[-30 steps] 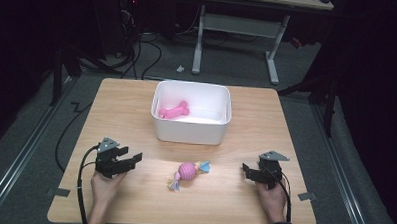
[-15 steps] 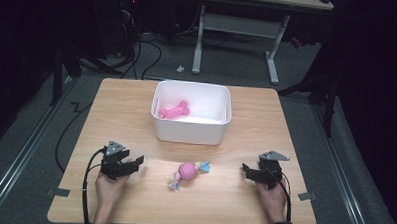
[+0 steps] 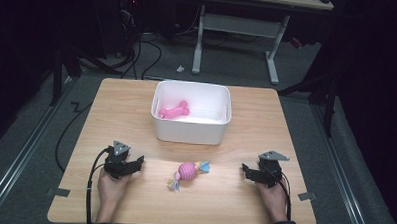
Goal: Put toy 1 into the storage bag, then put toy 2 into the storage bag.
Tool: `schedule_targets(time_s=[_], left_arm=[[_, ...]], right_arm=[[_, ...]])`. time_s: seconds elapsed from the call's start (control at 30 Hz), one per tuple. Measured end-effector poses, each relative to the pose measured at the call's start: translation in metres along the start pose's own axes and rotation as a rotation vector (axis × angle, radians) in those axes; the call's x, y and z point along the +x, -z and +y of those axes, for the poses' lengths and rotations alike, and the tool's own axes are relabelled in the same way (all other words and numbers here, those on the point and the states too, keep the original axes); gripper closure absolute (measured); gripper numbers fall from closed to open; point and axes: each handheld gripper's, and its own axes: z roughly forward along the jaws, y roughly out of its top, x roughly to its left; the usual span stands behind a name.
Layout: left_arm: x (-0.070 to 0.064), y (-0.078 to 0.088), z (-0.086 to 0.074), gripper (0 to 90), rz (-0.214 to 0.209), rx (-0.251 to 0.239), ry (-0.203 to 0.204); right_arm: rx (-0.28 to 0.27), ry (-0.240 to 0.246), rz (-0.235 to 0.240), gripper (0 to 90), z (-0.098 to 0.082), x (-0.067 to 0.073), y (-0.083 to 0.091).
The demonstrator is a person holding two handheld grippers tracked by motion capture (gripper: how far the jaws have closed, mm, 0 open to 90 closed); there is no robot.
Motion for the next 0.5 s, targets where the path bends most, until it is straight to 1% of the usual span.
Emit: schedule_targets(time_s=[0.03,0.1,0.17,0.3,0.4,0.43,0.5], left_arm=[[-0.001,-0.001,0.001,33.1,0.007,0.002,-0.010],[0.000,-0.002,0.001,31.3,0.004,0.006,-0.008],[0.000,-0.002,0.002,30.2,0.007,0.005,-0.005],[0.000,-0.002,0.001,29.1,0.008,0.007,-0.006],[0.000,-0.002,0.001,28.5,0.007,0.008,-0.007],[0.000,-0.002,0.001,28.5,0.007,0.008,-0.007],[0.000,-0.002,0.001,28.5,0.007,0.008,-0.008]], right_arm=[[0.003,-0.002,0.002,22.0,0.000,0.000,0.000],[0.002,0.006,0.006,21.7,0.000,0.000,0.000],[0.003,0.003,0.005,21.9,0.000,0.001,0.000],[0.005,0.009,0.016,24.9,0.000,0.002,0.002],[-0.014,0.013,0.031,25.4,0.001,0.004,0.007],[-0.030,0.019,0.045,26.0,0.001,0.006,0.010],[-0.031,0.024,0.051,26.1,0.001,0.007,0.012]])
